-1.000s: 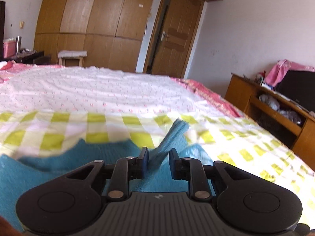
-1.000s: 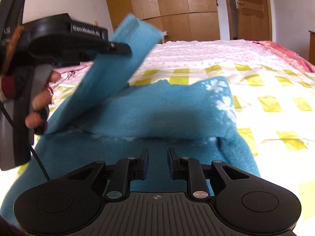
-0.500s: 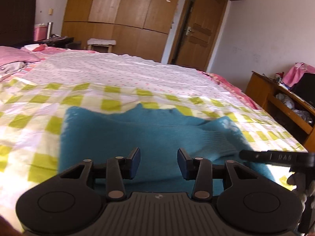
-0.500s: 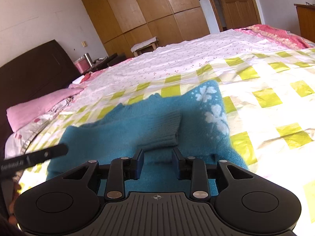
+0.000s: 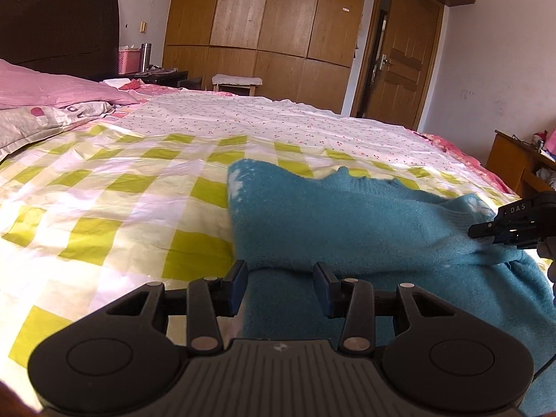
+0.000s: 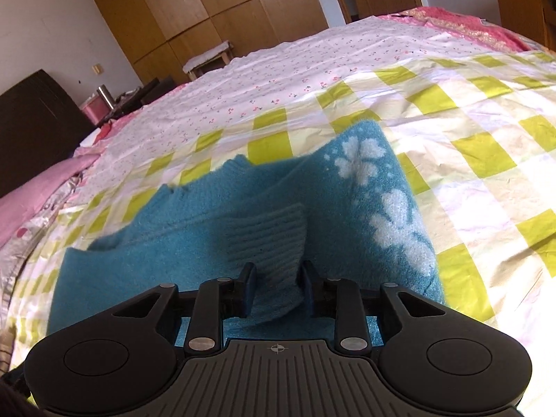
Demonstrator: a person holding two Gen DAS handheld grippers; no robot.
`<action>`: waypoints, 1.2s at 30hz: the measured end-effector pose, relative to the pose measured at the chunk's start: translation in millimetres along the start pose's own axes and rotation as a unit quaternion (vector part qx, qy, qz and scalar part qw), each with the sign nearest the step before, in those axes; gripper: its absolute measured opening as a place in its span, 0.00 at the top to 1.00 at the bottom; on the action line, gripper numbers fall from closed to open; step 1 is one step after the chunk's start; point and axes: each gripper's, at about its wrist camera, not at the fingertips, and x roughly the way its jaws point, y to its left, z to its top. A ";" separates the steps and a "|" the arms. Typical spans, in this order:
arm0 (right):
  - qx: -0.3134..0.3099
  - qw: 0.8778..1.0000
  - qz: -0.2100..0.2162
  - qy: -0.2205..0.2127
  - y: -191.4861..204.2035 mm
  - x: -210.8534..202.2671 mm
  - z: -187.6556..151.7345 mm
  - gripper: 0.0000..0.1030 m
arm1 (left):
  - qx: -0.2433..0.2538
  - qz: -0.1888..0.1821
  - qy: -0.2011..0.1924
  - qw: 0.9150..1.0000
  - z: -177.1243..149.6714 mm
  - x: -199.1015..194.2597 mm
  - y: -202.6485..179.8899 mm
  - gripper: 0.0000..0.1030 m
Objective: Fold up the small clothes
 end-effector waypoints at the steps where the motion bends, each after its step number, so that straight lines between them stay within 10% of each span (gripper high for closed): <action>1: 0.003 1.000 0.001 -0.001 -0.3 -1.8 3.6 0.83 | 0.003 0.000 0.000 1.000 -0.3 0.2 -0.3 0.55; 11: 0.026 0.998 0.009 -0.057 -6.4 -17.3 24.6 0.93 | 0.038 0.013 -0.003 0.999 -1.3 -1.4 -7.0 0.52; 16: -0.033 0.998 -0.057 -0.021 -4.3 13.9 3.6 0.92 | 0.020 0.020 0.046 0.999 -15.2 4.3 2.0 0.51; 36: -0.103 0.991 -0.082 -0.017 -13.0 -38.4 -14.8 0.87 | 0.013 0.009 0.089 0.996 -35.6 -39.4 -6.5 0.51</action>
